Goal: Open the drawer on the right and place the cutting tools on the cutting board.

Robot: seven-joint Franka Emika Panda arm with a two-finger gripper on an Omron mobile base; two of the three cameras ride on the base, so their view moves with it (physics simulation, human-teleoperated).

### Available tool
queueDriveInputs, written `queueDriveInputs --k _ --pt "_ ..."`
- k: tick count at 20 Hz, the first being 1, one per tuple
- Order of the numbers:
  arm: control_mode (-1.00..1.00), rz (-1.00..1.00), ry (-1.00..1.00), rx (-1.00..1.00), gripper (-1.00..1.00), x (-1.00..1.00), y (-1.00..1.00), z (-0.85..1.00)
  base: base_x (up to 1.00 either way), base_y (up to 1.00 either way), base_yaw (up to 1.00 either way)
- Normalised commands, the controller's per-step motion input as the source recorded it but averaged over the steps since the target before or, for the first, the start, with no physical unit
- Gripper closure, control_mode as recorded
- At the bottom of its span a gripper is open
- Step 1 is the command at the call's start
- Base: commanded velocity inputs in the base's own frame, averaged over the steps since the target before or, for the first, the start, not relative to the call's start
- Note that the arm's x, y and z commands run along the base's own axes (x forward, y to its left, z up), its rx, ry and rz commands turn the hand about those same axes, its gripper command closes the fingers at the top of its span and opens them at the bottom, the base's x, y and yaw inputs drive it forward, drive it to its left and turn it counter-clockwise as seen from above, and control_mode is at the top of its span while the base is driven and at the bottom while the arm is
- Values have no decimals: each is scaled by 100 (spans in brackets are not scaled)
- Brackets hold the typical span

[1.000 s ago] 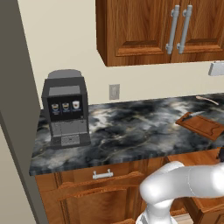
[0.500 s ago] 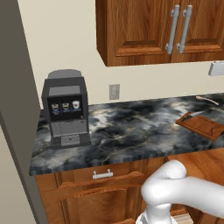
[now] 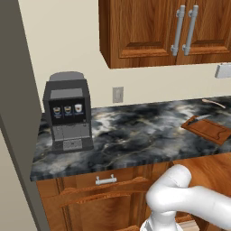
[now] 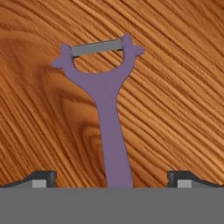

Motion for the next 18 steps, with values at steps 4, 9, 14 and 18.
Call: queueDriveInputs --k 4,9,14,18 --pt "-100 0 0 0 -100 0 0 -22 0 0 0" --pt "-100 0 0 0 -100 0 0 -24 0 0 0" --pt "-100 0 0 0 -100 0 -1 -24 0 0 0" --pt "-100 0 0 0 -100 0 -6 -21 0 0 0"
